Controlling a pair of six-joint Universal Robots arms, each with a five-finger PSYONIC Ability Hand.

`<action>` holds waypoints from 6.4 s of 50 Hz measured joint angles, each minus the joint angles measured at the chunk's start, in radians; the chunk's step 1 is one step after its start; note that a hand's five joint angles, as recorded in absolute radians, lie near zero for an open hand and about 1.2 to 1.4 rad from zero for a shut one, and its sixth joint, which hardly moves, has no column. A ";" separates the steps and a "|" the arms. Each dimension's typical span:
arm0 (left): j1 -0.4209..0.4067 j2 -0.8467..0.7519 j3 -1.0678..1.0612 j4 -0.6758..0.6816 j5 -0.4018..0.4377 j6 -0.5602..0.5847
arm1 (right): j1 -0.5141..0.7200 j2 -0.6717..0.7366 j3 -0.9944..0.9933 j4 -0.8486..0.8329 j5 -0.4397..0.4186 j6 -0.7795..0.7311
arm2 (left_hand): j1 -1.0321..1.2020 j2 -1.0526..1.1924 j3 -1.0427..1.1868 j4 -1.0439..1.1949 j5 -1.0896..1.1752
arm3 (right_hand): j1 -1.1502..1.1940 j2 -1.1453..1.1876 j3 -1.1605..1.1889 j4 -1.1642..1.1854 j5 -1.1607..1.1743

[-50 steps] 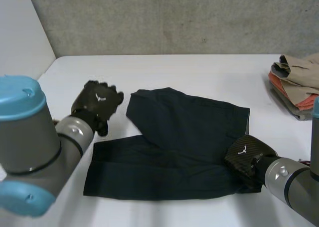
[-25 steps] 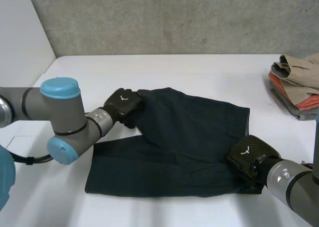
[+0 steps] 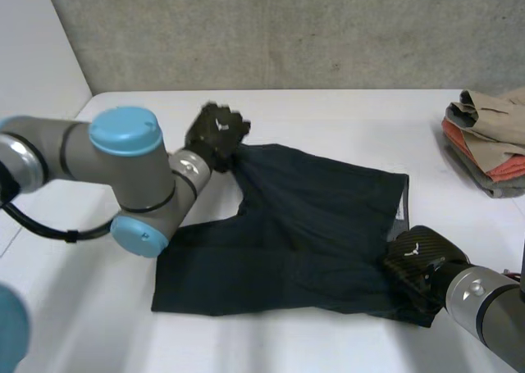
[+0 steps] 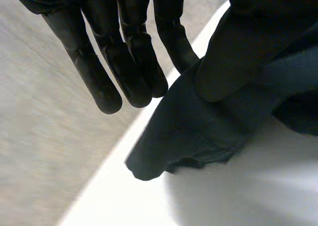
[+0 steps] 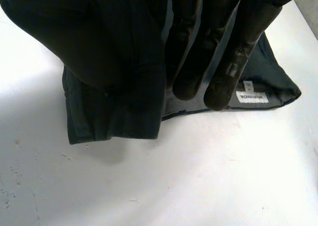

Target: Fold the laundry.

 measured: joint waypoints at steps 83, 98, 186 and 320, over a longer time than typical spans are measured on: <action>-0.047 0.877 -0.815 -0.608 -0.176 0.022 | -0.009 -0.204 -0.071 0.281 -0.030 -0.055 | -0.009 -0.001 -0.002 -0.003 0.010 | 0.000 0.000 0.000 0.000 0.000; -0.109 1.052 -0.822 -0.725 -0.173 0.055 | -0.134 -0.341 -0.094 0.528 -0.220 -0.175 | -0.009 0.003 0.000 0.000 0.016 | 0.000 0.000 0.000 0.000 0.001; -0.069 0.337 -0.501 0.300 -0.195 0.009 | -0.289 0.047 0.012 -0.243 -0.019 0.086 | -0.952 -0.992 -0.979 -0.995 -0.920 | -0.057 0.003 -0.025 -0.001 -0.034; -0.075 0.482 -0.094 -0.479 0.236 -0.293 | 0.304 0.266 0.100 -0.835 0.027 0.324 | -0.987 -1.006 -1.002 -0.997 -0.925 | -0.839 -0.960 -1.002 -0.957 -0.929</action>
